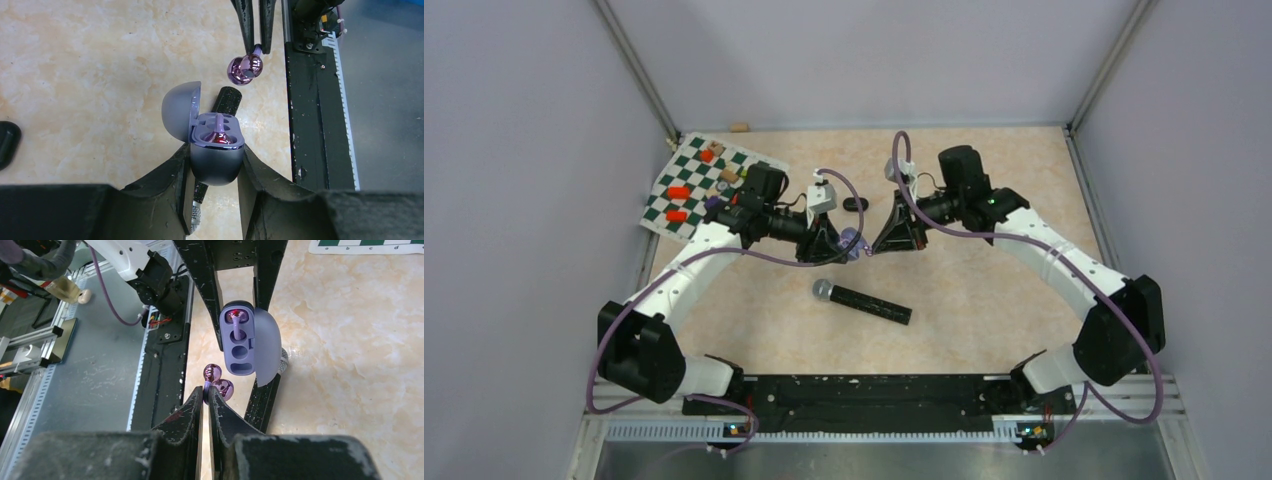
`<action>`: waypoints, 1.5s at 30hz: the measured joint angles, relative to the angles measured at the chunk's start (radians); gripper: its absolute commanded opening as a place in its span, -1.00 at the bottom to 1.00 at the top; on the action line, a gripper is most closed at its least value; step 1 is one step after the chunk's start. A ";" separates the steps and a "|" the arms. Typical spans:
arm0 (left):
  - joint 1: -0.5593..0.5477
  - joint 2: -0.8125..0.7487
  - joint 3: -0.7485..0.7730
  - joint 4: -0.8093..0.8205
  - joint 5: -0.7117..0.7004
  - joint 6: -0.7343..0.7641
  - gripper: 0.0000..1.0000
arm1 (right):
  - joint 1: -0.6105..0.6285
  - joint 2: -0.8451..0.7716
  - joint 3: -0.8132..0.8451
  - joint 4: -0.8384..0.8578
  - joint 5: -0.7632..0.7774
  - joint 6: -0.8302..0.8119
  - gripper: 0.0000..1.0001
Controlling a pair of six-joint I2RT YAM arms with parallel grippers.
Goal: Insert the wireless bluetooth earbuds into the charging case
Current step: Place the earbud in the charging case.
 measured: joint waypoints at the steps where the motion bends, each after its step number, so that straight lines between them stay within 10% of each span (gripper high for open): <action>1: 0.000 0.000 0.000 0.000 0.000 0.000 -1.00 | 0.001 0.003 0.000 -0.001 0.006 -0.004 -0.87; 45: -0.025 0.000 -0.003 0.001 0.000 0.000 -1.00 | 0.050 0.039 -0.007 0.013 0.069 -0.024 -0.86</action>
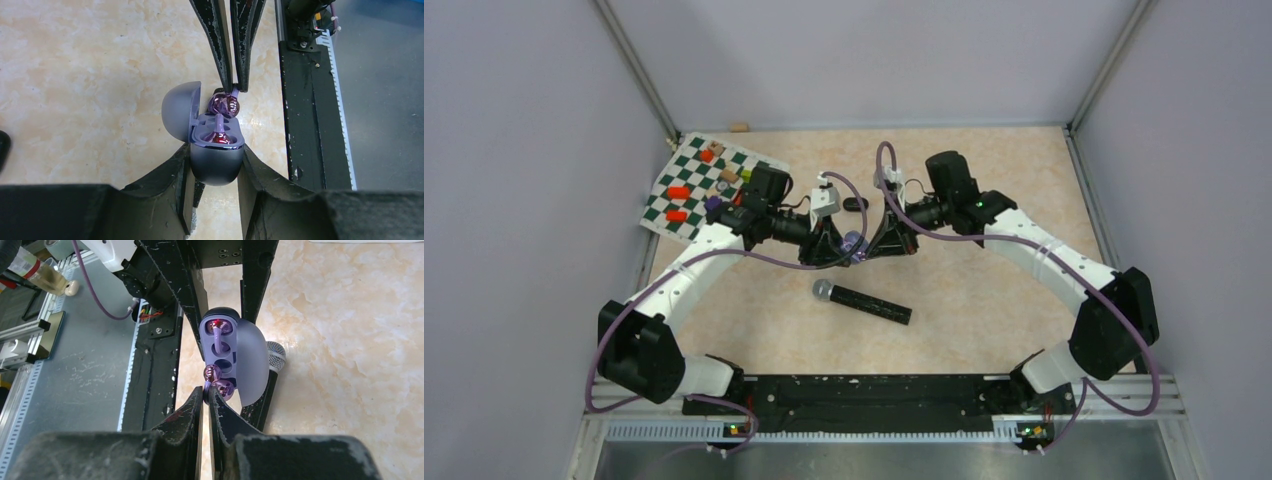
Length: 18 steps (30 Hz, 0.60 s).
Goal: Insert the wireless bluetooth earbuds into the charging case
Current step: Place the earbud in the charging case.
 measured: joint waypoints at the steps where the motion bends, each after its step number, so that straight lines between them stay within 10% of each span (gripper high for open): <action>1: -0.001 0.000 0.000 0.000 0.000 0.000 -1.00 | 0.000 0.000 0.000 0.002 0.000 0.003 -0.86; 18: -0.002 0.000 -0.002 -0.001 -0.009 0.000 -1.00 | 0.008 0.014 -0.006 0.039 0.026 0.008 -0.80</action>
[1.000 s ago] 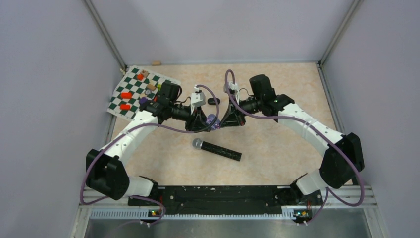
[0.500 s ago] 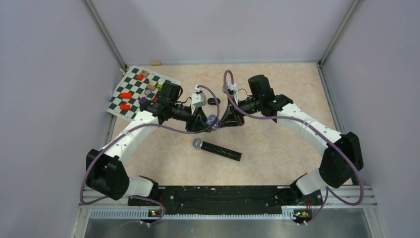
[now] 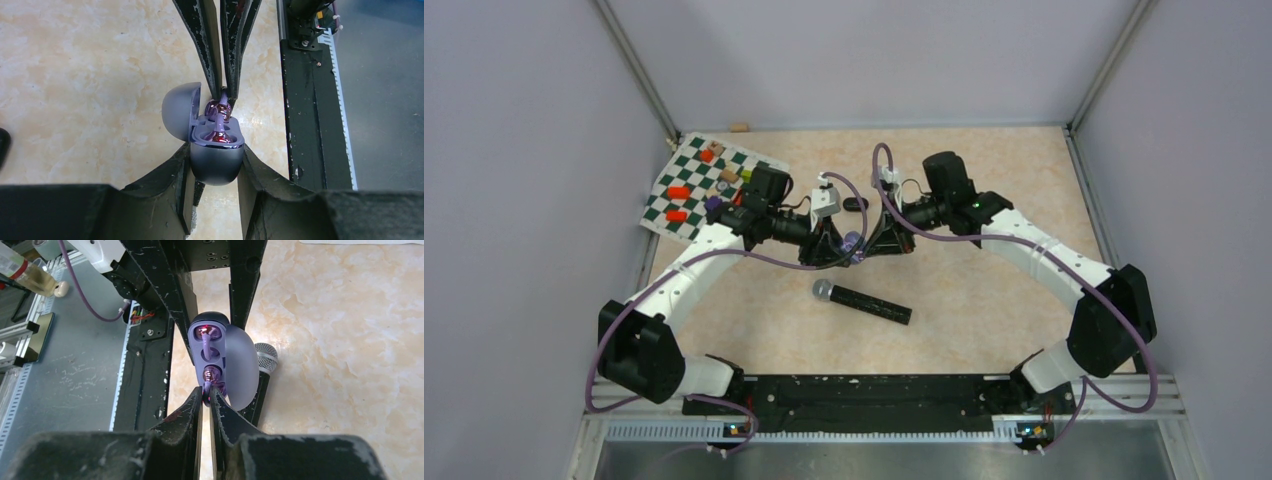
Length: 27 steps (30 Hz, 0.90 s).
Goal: Insert the wireless bluetooth earbuds into the charging case
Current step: Place the earbud in the charging case.
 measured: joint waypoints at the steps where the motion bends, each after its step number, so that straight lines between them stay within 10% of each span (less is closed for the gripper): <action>1: 0.000 0.000 0.000 0.000 0.001 0.000 -1.00 | 0.000 0.000 0.000 0.003 0.003 0.002 -0.80; 27: -0.005 0.000 -0.005 0.007 -0.006 0.000 -1.00 | 0.013 -0.053 -0.006 -0.023 0.072 -0.046 -0.39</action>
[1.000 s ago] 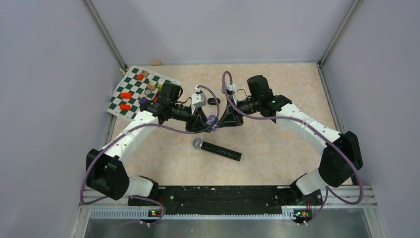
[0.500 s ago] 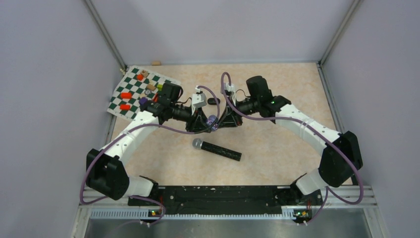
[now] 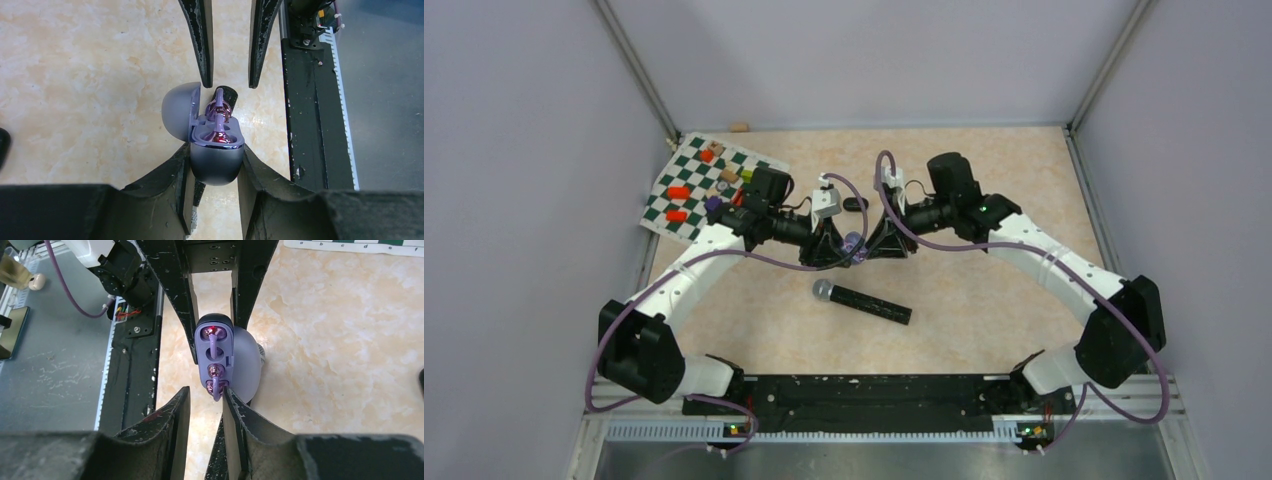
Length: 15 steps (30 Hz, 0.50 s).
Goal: Insert the wireless bluetooth earbuds into the charging case
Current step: Place the earbud in the charging case.
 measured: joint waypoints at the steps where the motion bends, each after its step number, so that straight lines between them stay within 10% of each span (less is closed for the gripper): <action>1: 0.000 0.000 0.000 0.000 0.000 0.000 -1.00 | 0.000 -0.004 0.000 -0.002 0.001 -0.004 -0.38; 15: 0.000 0.000 0.000 0.000 0.004 0.000 -1.00 | 0.000 -0.009 0.000 -0.082 -0.014 -0.065 -0.58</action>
